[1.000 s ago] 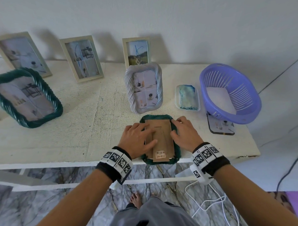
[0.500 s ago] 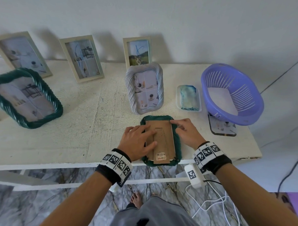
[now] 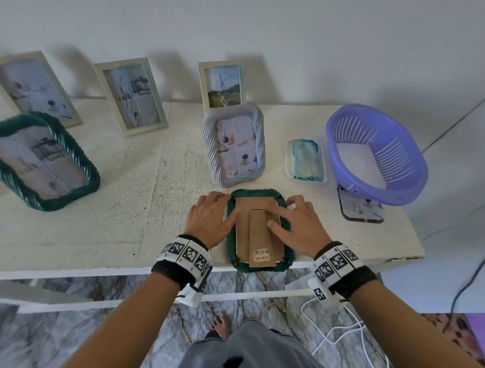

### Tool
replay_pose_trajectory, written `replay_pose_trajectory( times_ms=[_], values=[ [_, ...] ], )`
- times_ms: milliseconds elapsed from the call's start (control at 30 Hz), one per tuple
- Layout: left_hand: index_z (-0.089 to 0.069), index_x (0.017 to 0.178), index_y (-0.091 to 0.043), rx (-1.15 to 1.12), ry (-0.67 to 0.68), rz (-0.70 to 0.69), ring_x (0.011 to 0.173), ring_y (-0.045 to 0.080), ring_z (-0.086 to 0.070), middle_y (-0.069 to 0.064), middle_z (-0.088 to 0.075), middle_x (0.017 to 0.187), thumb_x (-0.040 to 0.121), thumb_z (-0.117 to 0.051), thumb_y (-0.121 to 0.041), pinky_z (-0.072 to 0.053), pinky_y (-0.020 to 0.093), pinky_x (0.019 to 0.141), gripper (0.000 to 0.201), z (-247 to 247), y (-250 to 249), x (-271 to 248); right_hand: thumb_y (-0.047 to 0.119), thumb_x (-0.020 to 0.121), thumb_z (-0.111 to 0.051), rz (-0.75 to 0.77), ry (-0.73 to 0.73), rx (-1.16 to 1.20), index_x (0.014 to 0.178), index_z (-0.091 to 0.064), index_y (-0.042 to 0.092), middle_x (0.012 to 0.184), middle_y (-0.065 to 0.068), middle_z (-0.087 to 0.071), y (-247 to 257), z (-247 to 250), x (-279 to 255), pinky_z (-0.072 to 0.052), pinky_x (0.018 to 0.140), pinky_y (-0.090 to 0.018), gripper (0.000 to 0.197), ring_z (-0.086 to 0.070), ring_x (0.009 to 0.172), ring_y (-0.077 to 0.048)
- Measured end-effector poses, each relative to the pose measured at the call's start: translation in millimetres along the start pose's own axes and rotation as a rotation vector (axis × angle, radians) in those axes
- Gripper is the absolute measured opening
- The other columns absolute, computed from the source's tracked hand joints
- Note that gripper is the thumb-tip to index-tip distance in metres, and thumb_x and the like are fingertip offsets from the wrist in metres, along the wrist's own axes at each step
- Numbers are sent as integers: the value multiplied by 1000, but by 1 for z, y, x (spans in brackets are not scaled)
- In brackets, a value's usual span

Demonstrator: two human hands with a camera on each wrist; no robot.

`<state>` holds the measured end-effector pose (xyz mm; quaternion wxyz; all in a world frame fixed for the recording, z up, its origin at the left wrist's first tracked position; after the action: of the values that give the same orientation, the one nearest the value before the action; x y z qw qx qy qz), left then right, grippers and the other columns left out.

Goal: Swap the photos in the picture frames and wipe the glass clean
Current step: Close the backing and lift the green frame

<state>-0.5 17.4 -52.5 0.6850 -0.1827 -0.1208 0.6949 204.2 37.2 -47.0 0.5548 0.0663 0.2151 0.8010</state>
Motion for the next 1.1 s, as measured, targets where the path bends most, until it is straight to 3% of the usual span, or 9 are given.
replay_pose_trajectory(
  times_ms=[200,367,600,700,767,833,933,1033,1100],
  values=[
    [-39,148,-20,125,80,-22,135,25,-36,0,-40,151,99,-33,-56,-35,43,106,61,-7,-5,-3,44,92,-55,-1,-6,19,132,-54,39,126,-6,-37,1,-2,-1,-42,96,-42,40,-37,107,-24],
    [-42,147,-31,-32,123,47,137,26,-30,-1,-37,150,88,-25,-70,-28,48,109,73,-13,-3,-3,42,92,-56,5,-18,48,131,-54,39,126,-6,-35,1,-4,-1,-42,97,-41,40,-37,107,-24],
    [-45,144,-29,-96,86,53,133,23,-36,-3,-44,145,73,-13,-80,-33,47,108,93,-9,-2,-3,41,92,-55,12,-27,40,133,-52,39,129,-8,-35,2,-5,-4,-41,97,-41,41,-37,111,-25],
    [-51,140,-22,-271,85,63,124,25,-47,5,-52,137,85,-34,-71,-40,42,104,76,-8,-4,-3,45,93,-51,6,-7,-80,135,-49,38,130,-9,-38,6,-3,-4,-40,96,-42,43,-37,115,-30],
    [-57,130,-22,-559,36,150,115,21,-57,5,-60,128,96,-48,-56,-45,37,100,50,-3,-2,-5,53,93,-45,2,-2,-195,136,-47,35,131,-9,-40,13,-1,-5,-40,94,-42,46,-38,116,-32],
    [-61,120,-23,-873,-10,275,111,18,-61,-1,-65,121,99,-47,-50,-48,38,96,37,4,-1,-9,61,93,-36,-19,-5,-241,133,-48,30,131,-7,-43,22,2,-7,-41,92,-42,52,-40,114,-30],
    [-63,118,-23,-1129,-76,344,109,15,-62,-3,-67,118,101,-39,-52,-48,38,91,41,20,-11,-16,68,93,-29,-53,39,-96,134,-47,23,130,-6,-50,36,3,-9,-45,92,-40,63,-47,113,-26],
    [-65,117,-26,-1191,-177,314,110,8,-60,-10,-67,117,102,-33,-55,-45,34,92,46,40,-21,-22,76,85,-37,-96,107,288,149,-30,26,138,-2,-52,51,9,-11,-46,99,-38,81,-53,120,-21],
    [-65,119,-27,-1230,-204,255,110,6,-62,-12,-68,117,101,-32,-56,-47,34,94,47,51,-32,-24,76,79,-46,-124,150,548,150,-30,30,137,4,-54,60,13,-11,-46,101,-34,85,-55,120,-14]
  ],
)
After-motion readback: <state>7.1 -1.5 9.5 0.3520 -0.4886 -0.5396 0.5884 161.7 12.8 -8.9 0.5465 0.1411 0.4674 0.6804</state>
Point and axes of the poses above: each hand's wrist, its own x-axis towards the middle knuckle, its own z-axis out of the back of the hand, y = z × x, the point moved 7 cm from there along x, towards the middle knuckle
